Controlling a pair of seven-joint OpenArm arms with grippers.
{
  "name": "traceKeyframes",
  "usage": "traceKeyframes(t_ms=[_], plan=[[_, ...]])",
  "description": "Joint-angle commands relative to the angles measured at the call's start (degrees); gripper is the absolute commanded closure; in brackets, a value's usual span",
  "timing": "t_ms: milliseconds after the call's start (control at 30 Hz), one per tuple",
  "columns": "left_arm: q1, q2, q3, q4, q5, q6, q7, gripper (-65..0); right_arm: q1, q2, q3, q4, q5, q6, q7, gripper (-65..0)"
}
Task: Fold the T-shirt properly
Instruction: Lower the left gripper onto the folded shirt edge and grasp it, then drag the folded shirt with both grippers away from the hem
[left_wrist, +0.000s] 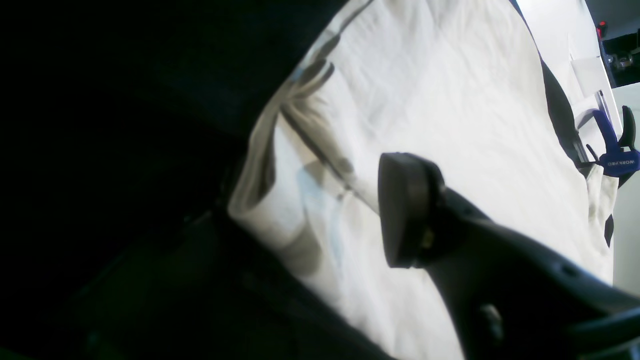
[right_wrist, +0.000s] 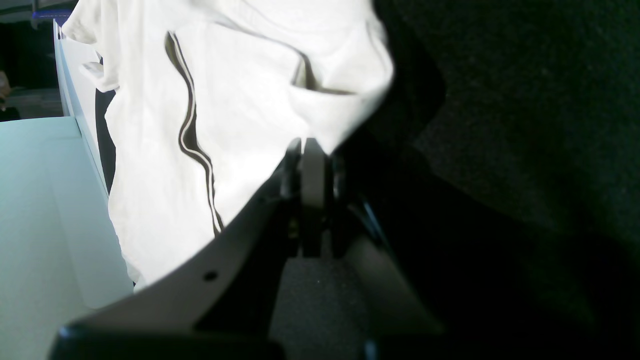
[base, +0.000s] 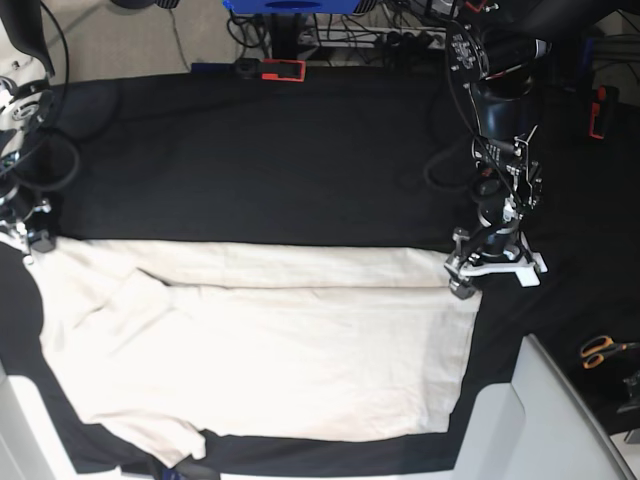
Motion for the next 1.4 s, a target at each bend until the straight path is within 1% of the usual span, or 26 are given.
traceKeyframes(t_ms=[0,100,200,533,567,600,667,733,833,867,933,1033,1200,1367], plan=[[0.2,0.2,0.1,-0.7,1.0,1.8,3.7,-27.3,1.2,1.5,-0.1,0.6,0.9,0.9,0.6,0.0],[0.2,0.2,0.2,-0.7,1.0,1.9,3.8,-12.5,1.3,1.4,-0.1,0.6,0.9,0.9,0.6,0.0],[0.2,0.2,0.2,-0.8,0.9,1.9,3.9,-0.3,1.3,1.4,-0.1,0.6,0.9,0.9,0.6,0.0],[1.5,-0.3,0.4,-0.3,1.2,1.9,4.2,0.0,1.2,1.5,-0.1,0.9,0.9,0.9,0.6,0.0],[2.4,-0.5,0.4,0.0,1.2,1.9,5.1,0.0,1.2,1.9,-0.2,1.0,0.9,0.9,0.6,0.0],[3.2,-1.2,0.4,1.1,1.3,1.9,6.8,0.0,1.2,2.7,-0.2,1.0,0.8,0.9,0.5,0.0],[5.0,-1.7,0.4,4.0,1.3,1.9,10.0,0.0,1.2,3.5,-0.2,1.0,0.8,0.9,0.5,0.0],[7.4,-1.8,0.4,8.4,1.3,1.9,11.7,0.0,1.2,3.5,-0.2,1.0,0.8,0.9,0.4,0.0],[11.3,-1.7,0.4,15.2,1.3,1.9,12.6,0.0,0.1,3.6,-0.2,1.1,0.8,1.1,0.3,0.0],[12.0,-1.7,0.4,16.9,1.3,1.9,13.9,0.0,-0.1,3.6,-0.2,1.8,0.8,1.9,0.2,0.0],[13.3,-1.9,0.3,19.7,1.3,1.9,17.2,0.0,-1.2,3.5,-1.7,4.1,0.8,3.6,-1.3,0.0],[15.6,-2.0,0.0,23.6,1.3,1.9,19.3,0.0,-2.1,3.1,-3.3,7.5,0.9,4.0,-4.4,0.0],[20.1,-1.9,0.3,28.0,1.3,1.9,19.3,0.0,-5.3,2.9,-3.1,13.0,1.2,4.0,-9.2,0.0],[23.3,-1.9,0.3,30.4,1.3,1.9,19.3,0.0,-9.1,1.3,1.5,19.8,1.2,4.1,-14.0,0.0]])
